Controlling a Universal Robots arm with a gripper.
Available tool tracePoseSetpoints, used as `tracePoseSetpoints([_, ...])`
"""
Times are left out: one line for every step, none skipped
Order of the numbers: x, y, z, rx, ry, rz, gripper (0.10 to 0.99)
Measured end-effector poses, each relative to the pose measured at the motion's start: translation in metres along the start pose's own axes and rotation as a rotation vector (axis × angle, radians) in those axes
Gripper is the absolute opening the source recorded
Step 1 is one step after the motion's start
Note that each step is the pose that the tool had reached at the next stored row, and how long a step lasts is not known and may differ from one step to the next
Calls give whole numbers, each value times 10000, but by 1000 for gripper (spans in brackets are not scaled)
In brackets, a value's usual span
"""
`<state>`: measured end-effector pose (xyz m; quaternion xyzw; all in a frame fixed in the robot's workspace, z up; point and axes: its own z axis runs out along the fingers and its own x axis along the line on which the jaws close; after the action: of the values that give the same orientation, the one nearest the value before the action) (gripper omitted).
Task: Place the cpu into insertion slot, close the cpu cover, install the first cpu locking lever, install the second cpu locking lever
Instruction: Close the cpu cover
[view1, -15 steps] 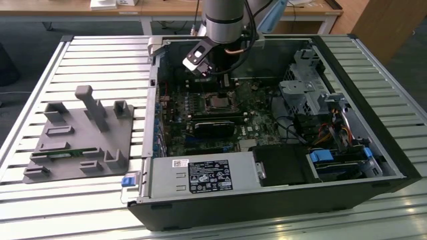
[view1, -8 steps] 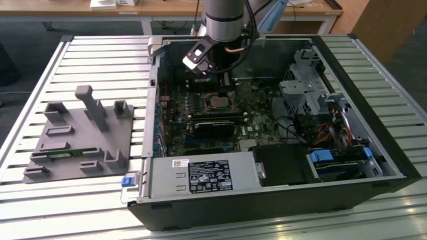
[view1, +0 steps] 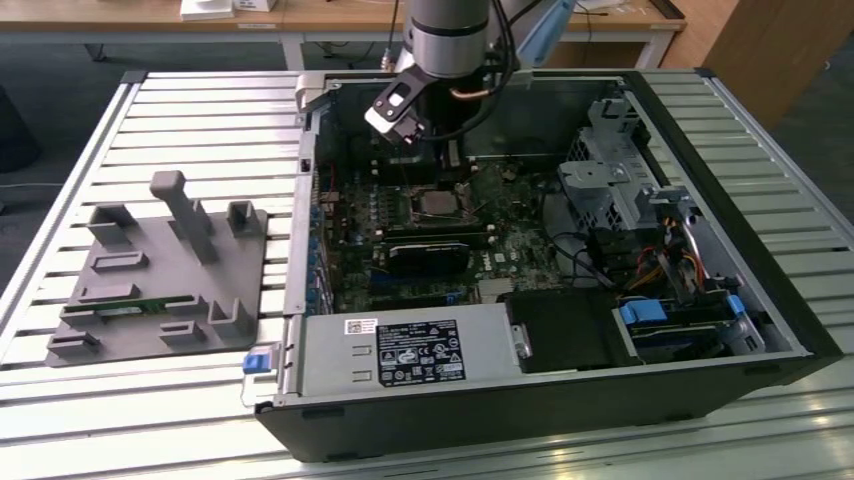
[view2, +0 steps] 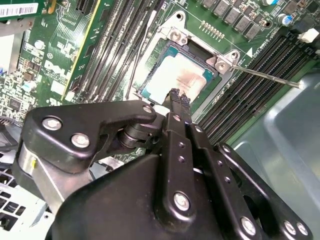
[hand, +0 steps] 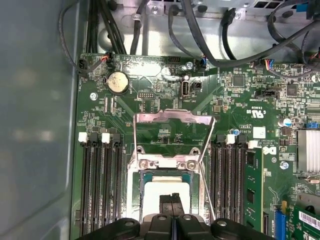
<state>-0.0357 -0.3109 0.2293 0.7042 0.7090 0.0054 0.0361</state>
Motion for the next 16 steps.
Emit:
tracePoseSetpoints([0,0,-9,0,0,0,106])
tracePoseSetpoints([-1,1,-21,-1,0,1,106])
tracePoseSetpoints([-1,2,-34,-1,1,1,106])
tracePoseSetpoints([-2,3,-49,0,0,1,106])
tracePoseSetpoints([-3,4,-67,3,1,0,106])
tracePoseSetpoints([-4,6,-90,4,0,0,106])
tracePoseSetpoints([-4,7,-111,4,1,1,106])
tracePoseSetpoints([-5,8,-129,6,0,0,106])
tracePoseSetpoints([-6,9,-145,9,0,1,106])
tracePoseSetpoints([-7,10,-162,11,0,1,106])
tracePoseSetpoints([-8,11,-178,11,1,1,106])
tracePoseSetpoints([-8,12,-196,13,1,0,106])
tracePoseSetpoints([-9,13,-216,19,0,0,106])
tracePoseSetpoints([-10,14,-229,23,-1,-1,106])
tracePoseSetpoints([-10,14,-231,22,0,0,106])
tracePoseSetpoints([-15,14,-230,21,2,-2,106])
